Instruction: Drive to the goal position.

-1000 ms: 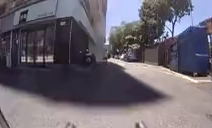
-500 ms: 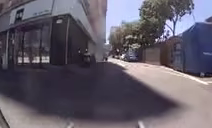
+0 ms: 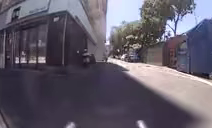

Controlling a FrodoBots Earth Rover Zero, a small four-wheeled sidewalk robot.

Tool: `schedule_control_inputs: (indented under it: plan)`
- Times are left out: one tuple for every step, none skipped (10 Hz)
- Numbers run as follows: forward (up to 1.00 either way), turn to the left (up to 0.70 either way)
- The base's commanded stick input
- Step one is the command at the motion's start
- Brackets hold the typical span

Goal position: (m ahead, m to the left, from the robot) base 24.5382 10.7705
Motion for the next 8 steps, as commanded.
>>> schedule_control_inputs:
  plan:
    - [0.7,0.0]
    - [0.7,0.0]
    - [0.7,0.0]
    - [0.7,0.0]
    - [0.7,0.0]
    - [0.7,0.0]
    - [0.7,0.0]
    - [0.7,0.0]
